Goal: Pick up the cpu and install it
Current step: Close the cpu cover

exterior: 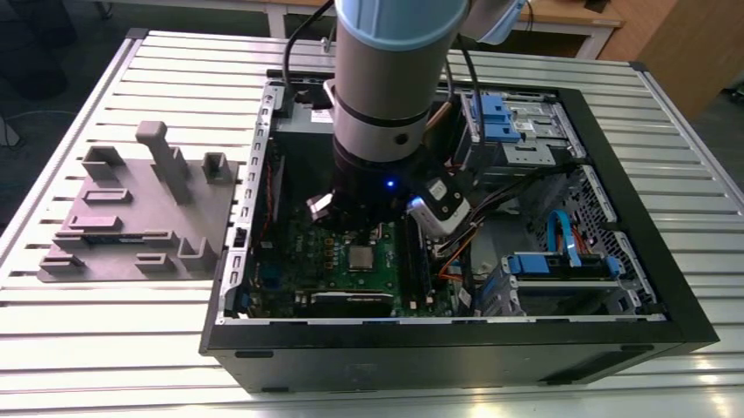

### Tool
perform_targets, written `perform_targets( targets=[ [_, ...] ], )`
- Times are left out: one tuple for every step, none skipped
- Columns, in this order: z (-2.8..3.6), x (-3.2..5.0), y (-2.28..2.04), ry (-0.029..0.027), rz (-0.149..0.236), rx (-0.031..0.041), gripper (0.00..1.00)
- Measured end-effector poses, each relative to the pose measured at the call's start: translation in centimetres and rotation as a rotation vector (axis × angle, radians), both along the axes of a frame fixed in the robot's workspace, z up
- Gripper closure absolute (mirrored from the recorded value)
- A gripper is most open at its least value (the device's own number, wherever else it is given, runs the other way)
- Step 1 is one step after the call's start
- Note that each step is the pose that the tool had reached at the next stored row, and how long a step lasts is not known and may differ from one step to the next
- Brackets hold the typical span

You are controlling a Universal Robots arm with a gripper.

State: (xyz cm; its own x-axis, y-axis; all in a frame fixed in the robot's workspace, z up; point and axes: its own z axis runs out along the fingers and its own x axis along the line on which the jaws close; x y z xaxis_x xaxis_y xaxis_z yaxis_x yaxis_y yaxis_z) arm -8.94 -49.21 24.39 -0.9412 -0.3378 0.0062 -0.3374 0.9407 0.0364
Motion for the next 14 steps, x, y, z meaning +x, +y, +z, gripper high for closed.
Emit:
perform_targets(
  targets=[
    [0.00,0.02,0.00,0.0000,0.002,0.0000,0.90],
    [0.00,0.09,0.00,0.0000,0.003,0.0000,0.90],
    [0.00,0.24,0.01,0.0001,0.005,0.0000,0.90],
    [0.00,0.41,0.01,0.0005,0.006,-0.0001,0.90],
    [0.00,0.55,0.00,0.0006,0.007,0.0000,0.90],
    [0.00,0.65,0.00,0.0007,0.008,0.0000,0.90],
    [0.00,0.74,0.00,0.0007,0.009,0.0000,0.90],
    [0.00,0.81,0.00,0.0008,0.010,0.0000,0.90],
    [0.00,0.83,0.00,0.0009,0.010,0.0000,0.90],
    [0.00,0.83,0.00,0.0009,0.010,-0.0001,0.90],
    [0.00,0.83,0.00,0.0008,0.010,0.0000,0.90],
    [0.00,0.83,0.00,0.0009,0.010,0.0000,0.90],
    [0.00,0.84,0.00,0.0008,0.010,0.0001,0.90],
    [0.00,0.84,0.00,0.0009,0.010,0.0001,0.90]
  ],
)
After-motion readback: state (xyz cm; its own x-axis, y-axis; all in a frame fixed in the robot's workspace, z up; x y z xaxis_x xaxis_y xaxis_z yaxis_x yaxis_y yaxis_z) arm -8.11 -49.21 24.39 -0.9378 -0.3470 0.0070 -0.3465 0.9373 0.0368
